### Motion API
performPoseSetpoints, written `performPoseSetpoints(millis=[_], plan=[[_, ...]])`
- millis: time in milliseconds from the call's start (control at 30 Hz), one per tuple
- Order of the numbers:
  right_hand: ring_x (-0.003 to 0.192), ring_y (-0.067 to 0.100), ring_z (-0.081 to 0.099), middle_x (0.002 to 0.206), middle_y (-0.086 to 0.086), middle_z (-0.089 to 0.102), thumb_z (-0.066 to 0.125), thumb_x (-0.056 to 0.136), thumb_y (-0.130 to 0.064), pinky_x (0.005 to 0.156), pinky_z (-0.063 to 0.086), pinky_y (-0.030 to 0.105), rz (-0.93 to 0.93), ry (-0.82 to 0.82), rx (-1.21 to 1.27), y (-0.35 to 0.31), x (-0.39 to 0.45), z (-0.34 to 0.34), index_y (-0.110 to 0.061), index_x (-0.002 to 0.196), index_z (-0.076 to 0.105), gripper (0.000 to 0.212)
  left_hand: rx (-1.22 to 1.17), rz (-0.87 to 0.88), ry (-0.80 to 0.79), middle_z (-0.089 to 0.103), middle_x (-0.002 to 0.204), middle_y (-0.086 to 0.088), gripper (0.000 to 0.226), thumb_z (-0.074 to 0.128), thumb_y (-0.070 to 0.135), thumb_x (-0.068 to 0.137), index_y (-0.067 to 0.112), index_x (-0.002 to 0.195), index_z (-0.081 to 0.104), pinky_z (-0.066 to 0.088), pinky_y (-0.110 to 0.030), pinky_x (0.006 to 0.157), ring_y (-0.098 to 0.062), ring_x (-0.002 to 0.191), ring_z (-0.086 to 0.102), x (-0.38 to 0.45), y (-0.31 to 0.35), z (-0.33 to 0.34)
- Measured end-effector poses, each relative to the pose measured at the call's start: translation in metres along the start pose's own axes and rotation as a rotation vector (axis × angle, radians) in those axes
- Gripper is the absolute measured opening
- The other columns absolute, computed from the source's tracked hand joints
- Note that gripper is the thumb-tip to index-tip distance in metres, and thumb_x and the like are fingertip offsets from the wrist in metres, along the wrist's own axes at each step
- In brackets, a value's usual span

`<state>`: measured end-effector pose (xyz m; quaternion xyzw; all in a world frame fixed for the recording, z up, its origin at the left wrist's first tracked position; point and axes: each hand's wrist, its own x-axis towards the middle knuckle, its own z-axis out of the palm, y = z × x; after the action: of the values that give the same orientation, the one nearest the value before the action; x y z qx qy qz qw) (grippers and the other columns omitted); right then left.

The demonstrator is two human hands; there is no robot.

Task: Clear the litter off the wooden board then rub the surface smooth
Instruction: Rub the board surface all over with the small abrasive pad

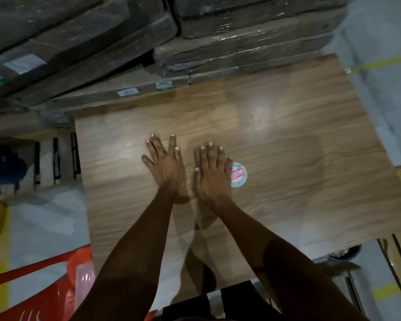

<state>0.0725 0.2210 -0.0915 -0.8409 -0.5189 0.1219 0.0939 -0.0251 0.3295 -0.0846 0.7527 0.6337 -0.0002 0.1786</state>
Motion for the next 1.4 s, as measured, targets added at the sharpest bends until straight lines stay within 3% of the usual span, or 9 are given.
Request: performPoseSetpoints(millis=[133, 200, 400, 633, 900, 1167, 1400], plan=[[0.158, 0.037, 0.014, 0.173, 0.010, 0.014, 0.037, 0.102, -0.040, 0.123, 0.016, 0.060, -0.306, -0.045, -0.030, 0.013, 0.017, -0.001, -0.017, 0.164, 0.022, 0.068, 0.035, 0.000, 0.009, -0.004, 0.171, -0.013, 0.051, 0.021, 0.041, 0.110, 0.037, 0.161, 0.022, 0.006, -0.063, 0.120, -0.032, 0.157, -0.009, 0.005, 0.004, 0.000], [0.158, 0.035, 0.016, 0.172, 0.008, 0.016, 0.038, 0.103, -0.041, 0.123, 0.016, 0.060, -0.299, -0.031, -0.044, 0.028, 0.030, -0.006, -0.018, 0.164, 0.023, 0.067, 0.027, 0.013, 0.022, -0.004, 0.171, -0.013, 0.050, 0.021, 0.042, 0.110, 0.037, 0.160, 0.022, 0.006, -0.063, 0.120, -0.031, 0.157, -0.009, 0.005, 0.004, -0.002], [0.159, 0.036, 0.008, 0.173, 0.008, 0.009, 0.031, 0.103, -0.041, 0.124, 0.009, 0.061, -0.005, -0.010, -0.006, 0.024, 0.061, -0.013, -0.018, 0.165, 0.017, 0.067, -0.004, 0.025, 0.042, -0.004, 0.170, -0.017, 0.050, 0.022, 0.041, 0.110, 0.036, 0.160, 0.025, 0.007, -0.064, 0.119, -0.033, 0.157, -0.009, 0.018, 0.009, -0.007], [0.159, 0.034, 0.011, 0.173, 0.007, 0.012, 0.035, 0.102, -0.042, 0.123, 0.015, 0.060, -0.320, -0.075, -0.046, 0.016, 0.078, -0.014, -0.019, 0.164, 0.021, 0.068, 0.085, 0.026, 0.050, -0.002, 0.170, -0.016, 0.051, 0.022, 0.038, 0.110, 0.030, 0.160, 0.025, 0.013, -0.066, 0.117, -0.037, 0.157, -0.004, 0.035, 0.014, -0.004], [0.160, 0.034, -0.002, 0.174, 0.004, -0.003, 0.023, 0.106, -0.042, 0.125, 0.006, 0.060, -0.031, -0.058, -0.006, 0.021, 0.117, -0.024, -0.020, 0.166, 0.005, 0.066, 0.039, -0.024, 0.043, -0.007, 0.171, -0.011, 0.050, 0.022, 0.038, 0.111, 0.034, 0.161, 0.023, 0.008, -0.065, 0.119, -0.032, 0.157, -0.010, 0.062, 0.030, -0.012], [0.160, 0.032, 0.005, 0.174, 0.003, 0.004, 0.028, 0.104, -0.041, 0.125, 0.012, 0.061, -0.168, -0.054, -0.022, -0.001, 0.128, -0.016, -0.021, 0.165, 0.013, 0.066, 0.064, -0.019, 0.036, -0.008, 0.171, -0.009, 0.050, 0.024, 0.039, 0.111, 0.035, 0.160, 0.025, 0.008, -0.065, 0.120, -0.033, 0.157, -0.012, 0.079, 0.033, -0.016], [0.160, 0.033, 0.000, 0.174, 0.004, 0.001, 0.022, 0.106, -0.042, 0.126, 0.005, 0.061, 0.024, -0.007, 0.008, 0.004, 0.166, -0.020, -0.020, 0.166, 0.009, 0.065, 0.029, -0.055, 0.049, -0.008, 0.171, -0.008, 0.050, 0.021, 0.040, 0.111, 0.036, 0.161, 0.022, 0.008, -0.061, 0.122, -0.033, 0.157, -0.010, 0.093, 0.039, -0.013]])
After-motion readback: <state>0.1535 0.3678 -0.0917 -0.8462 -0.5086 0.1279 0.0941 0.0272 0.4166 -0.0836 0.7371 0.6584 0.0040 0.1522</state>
